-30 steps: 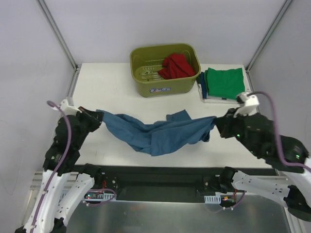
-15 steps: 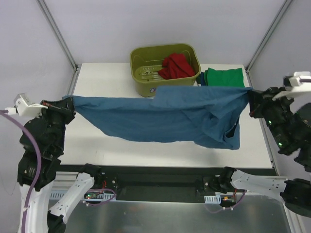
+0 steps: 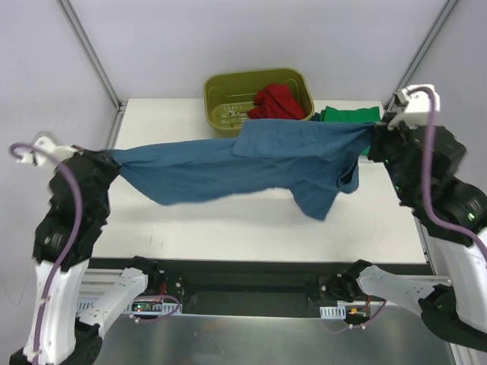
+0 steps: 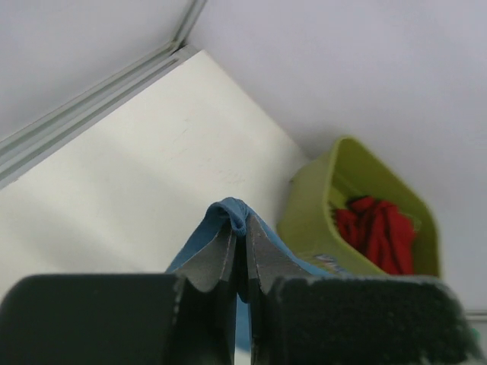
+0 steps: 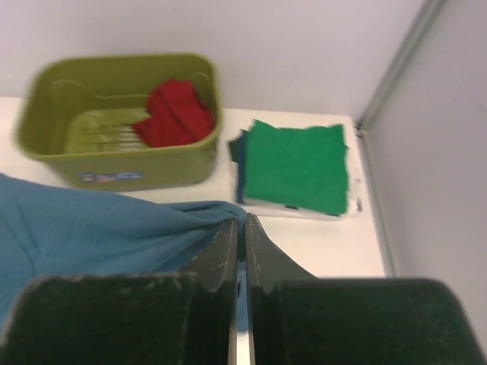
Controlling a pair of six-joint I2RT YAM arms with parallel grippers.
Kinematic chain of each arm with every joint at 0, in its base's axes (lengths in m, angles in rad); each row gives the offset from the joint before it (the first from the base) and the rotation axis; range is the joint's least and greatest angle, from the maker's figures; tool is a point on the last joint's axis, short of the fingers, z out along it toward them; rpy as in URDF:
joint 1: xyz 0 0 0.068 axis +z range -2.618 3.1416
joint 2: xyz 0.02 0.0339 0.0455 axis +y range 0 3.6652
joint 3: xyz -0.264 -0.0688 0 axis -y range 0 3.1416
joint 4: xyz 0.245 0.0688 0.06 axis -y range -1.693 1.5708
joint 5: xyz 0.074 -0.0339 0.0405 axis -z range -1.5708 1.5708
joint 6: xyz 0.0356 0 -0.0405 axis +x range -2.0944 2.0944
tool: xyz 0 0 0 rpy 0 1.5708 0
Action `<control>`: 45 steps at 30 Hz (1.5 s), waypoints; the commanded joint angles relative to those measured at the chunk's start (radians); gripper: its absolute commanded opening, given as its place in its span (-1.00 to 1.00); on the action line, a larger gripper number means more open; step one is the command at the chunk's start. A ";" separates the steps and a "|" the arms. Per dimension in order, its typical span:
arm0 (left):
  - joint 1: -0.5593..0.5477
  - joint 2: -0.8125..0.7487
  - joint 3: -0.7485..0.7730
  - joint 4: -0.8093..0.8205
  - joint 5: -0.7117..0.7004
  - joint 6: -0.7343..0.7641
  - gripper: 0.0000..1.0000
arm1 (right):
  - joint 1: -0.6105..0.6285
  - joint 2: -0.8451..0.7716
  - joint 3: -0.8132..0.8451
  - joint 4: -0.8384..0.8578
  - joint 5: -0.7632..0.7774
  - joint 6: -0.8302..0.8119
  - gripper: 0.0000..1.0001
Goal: Fold and stack the t-shirts
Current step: Flatten out the tshirt
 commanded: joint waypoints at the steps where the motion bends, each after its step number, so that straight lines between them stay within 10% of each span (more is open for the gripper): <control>1: 0.001 -0.144 0.090 0.025 0.098 0.014 -1.00 | -0.012 -0.161 0.006 0.071 -0.292 0.047 -0.99; 13: 0.001 -0.288 0.187 0.036 0.233 0.032 -1.00 | -0.012 -0.251 0.094 -0.012 -0.437 0.118 -0.97; 25: 0.017 0.244 -0.031 0.090 -0.101 0.065 -0.84 | -0.115 0.212 -0.247 0.155 0.001 0.209 -0.94; 26: 0.034 0.375 -0.026 0.090 -0.088 0.083 -0.51 | -0.197 0.267 -0.270 0.157 -0.055 0.243 -0.89; 29: 0.091 0.584 0.040 0.059 0.080 0.177 0.82 | -0.290 0.471 -0.232 0.134 -0.257 0.302 0.54; 30: 0.091 0.607 0.047 0.050 0.101 0.175 0.98 | -0.291 0.507 -0.215 0.113 -0.269 0.302 0.93; 45: 0.090 0.165 -0.583 0.117 0.530 -0.070 0.99 | -0.182 0.148 -0.889 0.255 -0.619 0.473 0.93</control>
